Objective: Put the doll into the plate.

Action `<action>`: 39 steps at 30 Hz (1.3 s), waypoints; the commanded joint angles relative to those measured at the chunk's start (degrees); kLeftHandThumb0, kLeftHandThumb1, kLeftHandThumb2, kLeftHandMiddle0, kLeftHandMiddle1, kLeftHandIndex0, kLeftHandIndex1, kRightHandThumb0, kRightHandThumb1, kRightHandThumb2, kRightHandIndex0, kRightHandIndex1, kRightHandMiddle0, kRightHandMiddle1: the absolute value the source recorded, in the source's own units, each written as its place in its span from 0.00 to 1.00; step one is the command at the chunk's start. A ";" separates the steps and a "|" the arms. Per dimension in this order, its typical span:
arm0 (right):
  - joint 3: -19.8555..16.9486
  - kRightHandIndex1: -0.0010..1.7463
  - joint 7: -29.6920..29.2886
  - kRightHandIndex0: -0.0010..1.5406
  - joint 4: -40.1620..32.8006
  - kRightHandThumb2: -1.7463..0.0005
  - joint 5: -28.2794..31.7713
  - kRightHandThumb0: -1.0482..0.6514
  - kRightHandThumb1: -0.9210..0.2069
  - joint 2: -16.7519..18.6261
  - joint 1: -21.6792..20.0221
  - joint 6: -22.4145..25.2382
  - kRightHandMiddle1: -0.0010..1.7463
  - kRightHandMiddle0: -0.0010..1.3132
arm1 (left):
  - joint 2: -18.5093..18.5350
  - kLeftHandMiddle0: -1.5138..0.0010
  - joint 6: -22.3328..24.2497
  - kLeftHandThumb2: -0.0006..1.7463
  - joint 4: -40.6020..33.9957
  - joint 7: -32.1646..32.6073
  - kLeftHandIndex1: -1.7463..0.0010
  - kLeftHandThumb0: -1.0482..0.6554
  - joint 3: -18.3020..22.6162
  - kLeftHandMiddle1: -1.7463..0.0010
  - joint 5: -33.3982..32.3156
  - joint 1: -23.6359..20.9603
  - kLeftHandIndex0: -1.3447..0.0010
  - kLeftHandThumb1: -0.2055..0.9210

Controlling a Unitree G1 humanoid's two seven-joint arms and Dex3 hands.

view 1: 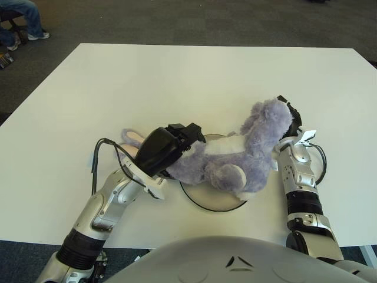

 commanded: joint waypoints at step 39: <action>-0.45 1.00 0.66 0.78 -0.15 0.22 0.38 0.32 0.57 -0.74 0.11 -0.55 1.00 0.49 | 9.31 0.88 6.80 0.28 -8.38 -20.99 0.51 0.07 5.82 0.70 -23.90 4.41 1.00 1.00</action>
